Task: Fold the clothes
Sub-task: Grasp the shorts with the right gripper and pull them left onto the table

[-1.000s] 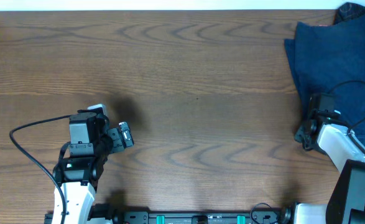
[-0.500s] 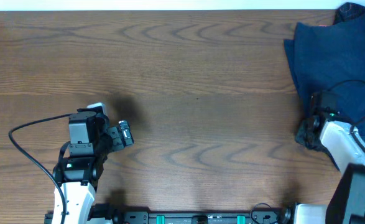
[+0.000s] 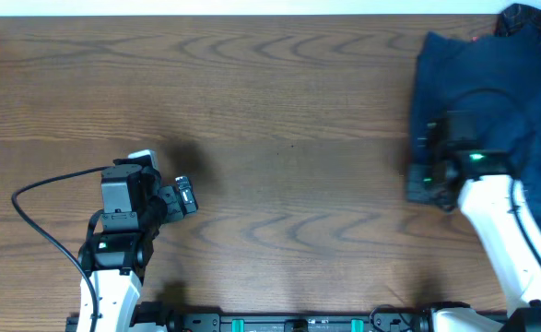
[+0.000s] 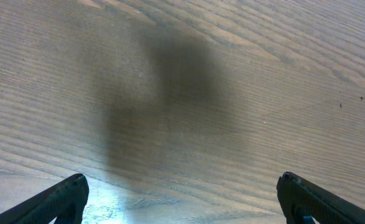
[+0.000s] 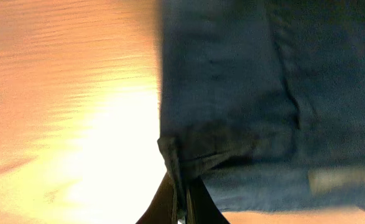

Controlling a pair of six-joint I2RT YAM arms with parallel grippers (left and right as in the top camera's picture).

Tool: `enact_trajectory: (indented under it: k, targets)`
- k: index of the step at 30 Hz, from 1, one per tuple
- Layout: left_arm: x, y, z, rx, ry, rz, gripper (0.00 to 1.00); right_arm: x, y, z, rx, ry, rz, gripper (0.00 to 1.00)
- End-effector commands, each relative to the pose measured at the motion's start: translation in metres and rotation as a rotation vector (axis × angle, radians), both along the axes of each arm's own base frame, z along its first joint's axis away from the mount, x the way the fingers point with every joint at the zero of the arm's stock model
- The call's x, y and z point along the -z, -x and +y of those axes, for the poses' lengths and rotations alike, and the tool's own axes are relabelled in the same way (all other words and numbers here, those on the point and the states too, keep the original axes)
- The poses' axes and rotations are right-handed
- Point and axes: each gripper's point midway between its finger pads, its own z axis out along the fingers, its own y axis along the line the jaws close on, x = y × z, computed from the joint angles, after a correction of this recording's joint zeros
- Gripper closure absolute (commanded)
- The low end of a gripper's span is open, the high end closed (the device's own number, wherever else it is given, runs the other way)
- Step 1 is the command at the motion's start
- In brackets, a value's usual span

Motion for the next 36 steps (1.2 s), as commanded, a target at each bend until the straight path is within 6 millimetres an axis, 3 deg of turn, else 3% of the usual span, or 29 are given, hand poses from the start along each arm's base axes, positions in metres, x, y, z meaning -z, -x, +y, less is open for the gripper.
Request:
enact_trajectory:
  k: [1, 7, 13, 15, 17, 19, 20, 22, 27, 32, 36]
  targets:
    - [-0.01, -0.005, -0.001, -0.004, 0.01, -0.025, 0.02, -0.007, 0.002, 0.09, -0.272, -0.2, -0.05, 0.99]
    - [-0.01, -0.005, -0.001, -0.004, 0.01, -0.025, 0.02, -0.032, -0.024, 0.21, -0.578, -0.305, -0.355, 0.99]
    - [-0.01, -0.005, -0.001, -0.003, 0.011, -0.026, 0.02, -0.03, -0.038, 0.304, -0.67, -0.461, -0.539, 0.98]
    - [-0.011, -0.006, -0.001, -0.003, 0.01, -0.03, 0.02, -0.035, -0.045, 0.323, -0.687, -0.501, -0.613, 0.74]
    - [-0.013, -0.008, -0.001, -0.003, 0.01, -0.041, 0.02, -0.04, -0.053, 0.329, -0.681, -0.514, -0.663, 0.58]
    - [-0.015, -0.01, -0.003, 0.003, 0.017, -0.055, 0.02, -0.044, -0.064, 0.319, -0.644, -0.485, -0.689, 0.15]
    - [-0.017, -0.012, -0.005, 0.015, 0.03, -0.064, 0.02, -0.044, -0.069, 0.311, -0.621, -0.463, -0.69, 0.01]
    - [-0.024, -0.017, -0.017, 0.06, 0.079, -0.099, 0.02, -0.044, -0.081, 0.285, -0.558, -0.4, -0.679, 0.01]
    - [-0.038, -0.031, -0.039, 0.106, 0.225, -0.161, 0.02, -0.047, -0.099, 0.194, -0.37, -0.221, -0.604, 0.01]
    - [-0.014, -0.037, -0.059, 0.095, 0.332, -0.057, 0.02, -0.058, -0.094, 0.11, -0.201, -0.132, -0.53, 0.01]
    - [0.015, -0.043, -0.088, 0.116, 0.383, 0.04, 0.02, -0.067, -0.085, 0.064, -0.098, -0.095, -0.501, 0.01]
